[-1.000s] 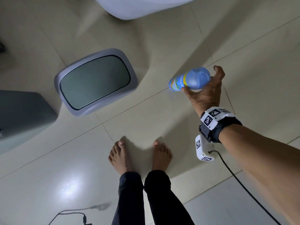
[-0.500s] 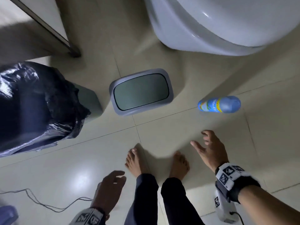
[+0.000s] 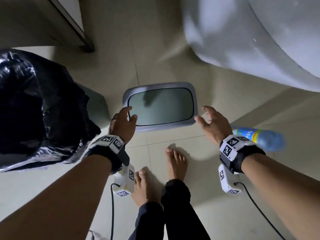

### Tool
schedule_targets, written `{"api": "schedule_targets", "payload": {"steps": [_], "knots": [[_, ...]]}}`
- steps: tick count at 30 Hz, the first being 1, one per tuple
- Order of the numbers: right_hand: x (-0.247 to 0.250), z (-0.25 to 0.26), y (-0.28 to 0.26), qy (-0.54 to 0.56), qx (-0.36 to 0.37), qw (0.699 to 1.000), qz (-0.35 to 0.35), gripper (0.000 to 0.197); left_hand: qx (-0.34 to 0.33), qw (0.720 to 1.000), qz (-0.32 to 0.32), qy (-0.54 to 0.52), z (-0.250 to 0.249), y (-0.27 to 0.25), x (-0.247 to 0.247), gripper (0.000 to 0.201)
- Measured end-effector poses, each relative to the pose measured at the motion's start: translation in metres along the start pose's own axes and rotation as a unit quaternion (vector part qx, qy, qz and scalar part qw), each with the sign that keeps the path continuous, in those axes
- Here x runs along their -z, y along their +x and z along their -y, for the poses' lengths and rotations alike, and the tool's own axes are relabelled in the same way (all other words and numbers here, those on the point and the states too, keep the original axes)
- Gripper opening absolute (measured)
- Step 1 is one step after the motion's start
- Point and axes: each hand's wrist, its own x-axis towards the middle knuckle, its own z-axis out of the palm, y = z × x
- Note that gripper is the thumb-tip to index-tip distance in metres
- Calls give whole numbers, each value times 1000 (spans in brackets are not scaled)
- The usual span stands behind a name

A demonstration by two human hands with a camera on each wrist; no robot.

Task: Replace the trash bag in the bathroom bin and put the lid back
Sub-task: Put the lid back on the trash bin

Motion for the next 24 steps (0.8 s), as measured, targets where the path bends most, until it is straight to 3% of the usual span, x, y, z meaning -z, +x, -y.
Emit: {"api": "schedule_targets", "payload": {"steps": [8,12,17,20,24], "knots": [[-33,-8,76,-41,-21,998,44,50,92,993,-56,-58,29,59,-34,59],[-48,-15,93,2,-34,999,32,40,102,986,-85,-103,42,80,-47,59],[-60,-21,114,46,-71,995,58,39,117,981,-76,-133,44,100,-55,42],[-64,-26,121,101,-80,990,54,37,111,975,-64,-180,46,105,-57,58],[-59,-32,110,155,-84,984,30,31,112,962,-65,-242,50,101,-57,38]]}}
